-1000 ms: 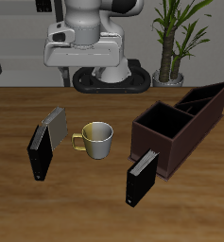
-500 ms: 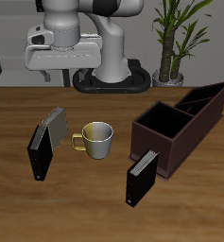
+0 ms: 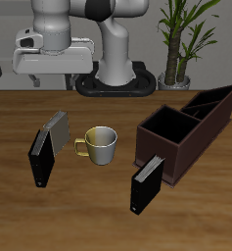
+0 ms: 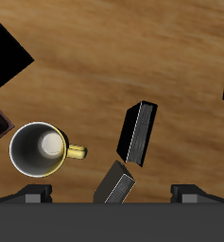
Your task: Place the right black book into the left desk caddy's front compartment
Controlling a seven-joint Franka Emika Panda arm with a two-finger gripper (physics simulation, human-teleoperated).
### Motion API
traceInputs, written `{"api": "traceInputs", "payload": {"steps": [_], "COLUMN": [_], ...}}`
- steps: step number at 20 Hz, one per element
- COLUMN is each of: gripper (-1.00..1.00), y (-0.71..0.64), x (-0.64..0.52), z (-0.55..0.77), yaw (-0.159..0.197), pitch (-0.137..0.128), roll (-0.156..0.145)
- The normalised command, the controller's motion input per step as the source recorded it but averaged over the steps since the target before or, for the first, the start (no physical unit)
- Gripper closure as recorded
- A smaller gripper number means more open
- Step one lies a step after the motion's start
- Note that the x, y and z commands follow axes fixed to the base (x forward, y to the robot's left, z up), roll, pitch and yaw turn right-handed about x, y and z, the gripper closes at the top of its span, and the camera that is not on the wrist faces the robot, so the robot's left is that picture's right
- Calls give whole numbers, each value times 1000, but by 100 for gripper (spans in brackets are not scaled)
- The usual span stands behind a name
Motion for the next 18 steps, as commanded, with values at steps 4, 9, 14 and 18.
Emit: {"api": "traceInputs", "payload": {"steps": [4,9,14,18], "gripper": [-100,-100,-100,-100], "y": [-136,-332,-185,-209], "x": [24,44,99,106], "z": [24,69,5,-136], "yaw": [-13,-33,-6,-20], "pitch": [-17,-30,-20,5], "roll": [20,4,9,-12]}}
